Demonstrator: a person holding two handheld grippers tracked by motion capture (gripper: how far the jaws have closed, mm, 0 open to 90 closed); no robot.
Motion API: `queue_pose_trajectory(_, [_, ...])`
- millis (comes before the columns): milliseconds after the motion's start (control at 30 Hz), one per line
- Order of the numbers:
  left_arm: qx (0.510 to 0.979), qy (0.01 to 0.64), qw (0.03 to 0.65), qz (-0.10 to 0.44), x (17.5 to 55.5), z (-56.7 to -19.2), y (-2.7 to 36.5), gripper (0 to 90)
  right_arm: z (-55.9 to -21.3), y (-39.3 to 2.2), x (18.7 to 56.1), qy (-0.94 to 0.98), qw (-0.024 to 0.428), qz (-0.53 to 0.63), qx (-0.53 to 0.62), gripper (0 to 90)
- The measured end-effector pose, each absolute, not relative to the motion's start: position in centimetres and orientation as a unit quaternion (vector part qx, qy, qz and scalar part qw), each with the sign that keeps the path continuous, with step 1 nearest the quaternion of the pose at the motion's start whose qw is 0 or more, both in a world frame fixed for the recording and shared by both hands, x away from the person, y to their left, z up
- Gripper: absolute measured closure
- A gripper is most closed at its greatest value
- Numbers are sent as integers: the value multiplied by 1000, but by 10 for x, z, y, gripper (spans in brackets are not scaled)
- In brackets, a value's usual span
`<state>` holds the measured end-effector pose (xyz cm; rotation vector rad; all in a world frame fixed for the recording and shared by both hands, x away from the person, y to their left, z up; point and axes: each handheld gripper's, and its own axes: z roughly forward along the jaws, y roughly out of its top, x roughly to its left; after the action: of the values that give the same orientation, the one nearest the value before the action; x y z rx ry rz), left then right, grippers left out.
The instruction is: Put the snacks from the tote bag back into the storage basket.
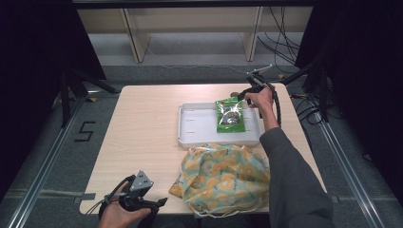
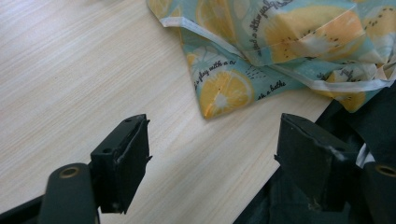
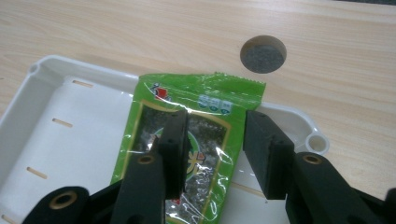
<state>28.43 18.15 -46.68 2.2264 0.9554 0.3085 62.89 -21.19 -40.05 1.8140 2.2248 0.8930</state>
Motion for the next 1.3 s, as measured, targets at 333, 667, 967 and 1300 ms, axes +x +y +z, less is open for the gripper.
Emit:
queue_pose_trajectory(333, [859, 361, 341, 122, 286, -466, 183, 249, -391, -217, 617, 776, 101, 318, 535, 578])
queue_pose_trajectory(667, [857, 365, 341, 124, 287, -465, 184, 249, -386, -223, 601, 778, 94, 333, 524, 565])
queue_pose_trajectory(967, [852, 375, 343, 126, 287, -466, 184, 249, -381, -234, 579, 786, 90, 349, 502, 517])
queue_pose_trajectory(1300, [856, 368, 342, 126, 287, -465, 185, 249, -379, -247, 547, 794, 80, 368, 478, 490])
